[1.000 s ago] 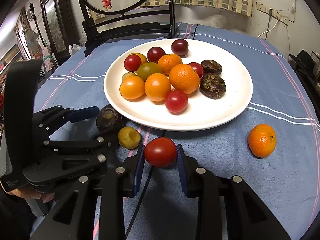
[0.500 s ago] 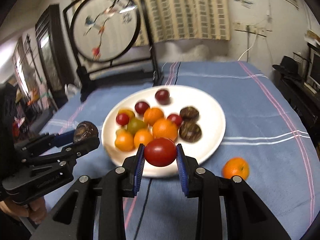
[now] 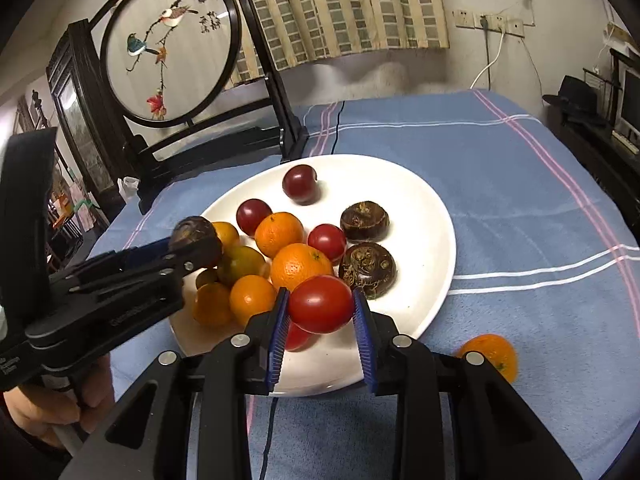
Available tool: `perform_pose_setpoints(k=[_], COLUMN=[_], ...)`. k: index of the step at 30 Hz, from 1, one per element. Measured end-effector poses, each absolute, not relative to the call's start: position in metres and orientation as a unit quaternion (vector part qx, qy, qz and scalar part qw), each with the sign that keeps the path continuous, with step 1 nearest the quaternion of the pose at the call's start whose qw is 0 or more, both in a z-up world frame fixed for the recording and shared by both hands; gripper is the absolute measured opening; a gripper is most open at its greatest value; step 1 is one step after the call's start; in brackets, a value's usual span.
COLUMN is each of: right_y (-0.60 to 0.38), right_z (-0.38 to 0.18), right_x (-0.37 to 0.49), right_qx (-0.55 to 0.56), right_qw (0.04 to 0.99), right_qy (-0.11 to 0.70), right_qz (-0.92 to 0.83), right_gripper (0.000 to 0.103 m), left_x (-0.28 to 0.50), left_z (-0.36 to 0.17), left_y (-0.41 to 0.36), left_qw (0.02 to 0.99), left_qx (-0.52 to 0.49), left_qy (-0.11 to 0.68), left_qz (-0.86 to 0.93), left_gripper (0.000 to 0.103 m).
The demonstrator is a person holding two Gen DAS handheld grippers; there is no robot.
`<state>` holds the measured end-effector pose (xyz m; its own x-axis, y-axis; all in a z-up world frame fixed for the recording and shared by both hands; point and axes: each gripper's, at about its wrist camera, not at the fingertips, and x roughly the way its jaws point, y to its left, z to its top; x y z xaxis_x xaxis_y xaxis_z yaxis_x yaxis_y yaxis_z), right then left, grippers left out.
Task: Organize fruits
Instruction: 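Place the tomato and dark brown fruit on the white plate and open both tools, then grasp a small yellow-brown fruit with the left tool while the right tool grasps the last mandarin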
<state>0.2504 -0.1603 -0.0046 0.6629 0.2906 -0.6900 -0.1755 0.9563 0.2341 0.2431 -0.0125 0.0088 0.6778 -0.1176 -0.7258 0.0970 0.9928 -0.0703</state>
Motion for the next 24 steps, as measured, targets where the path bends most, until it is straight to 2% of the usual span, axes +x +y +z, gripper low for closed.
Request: perform_pose_setpoints(k=[1,2,4,11,14,21,24], right_y=[-0.161,-0.162,-0.168,-0.177,-0.178,-0.183,-0.203], right_z=[-0.006,-0.007,-0.006,-0.002,0.0,0.005,0.007], right_x=[0.251,0.251,0.248,0.242,0.238,0.233,0.231], right_qx=[0.076,0.079,0.091,0.111,0.109,0.065,0.096], right_qw=[0.908,0.909,0.913,0.912,0.913,0.914,0.911], right_qy=[0.392,0.391,0.381,0.38,0.379,0.394,0.397], right_qz=[0.126,0.123,0.114,0.112,0.108,0.075,0.061], right_gripper=[0.038,0.048,0.055,0.057,0.067,0.068,0.069], left_x=[0.244,0.244,0.241,0.219,0.208,0.182,0.17], left_z=[0.008,0.008,0.012,0.027,0.023,0.012,0.008], left_y=[-0.013,-0.014,-0.012,0.005,0.008,0.002,-0.004], left_qw=[0.917,0.917,0.923,0.93,0.926,0.918,0.918], left_qx=[-0.013,-0.013,-0.013,-0.049,-0.057,-0.047,-0.03], left_qy=[0.396,0.395,0.382,0.362,0.371,0.391,0.39], left_qz=[-0.055,-0.052,-0.039,-0.037,-0.041,-0.054,-0.061], left_gripper=[0.052,0.07,0.085,0.089,0.091,0.092,0.093])
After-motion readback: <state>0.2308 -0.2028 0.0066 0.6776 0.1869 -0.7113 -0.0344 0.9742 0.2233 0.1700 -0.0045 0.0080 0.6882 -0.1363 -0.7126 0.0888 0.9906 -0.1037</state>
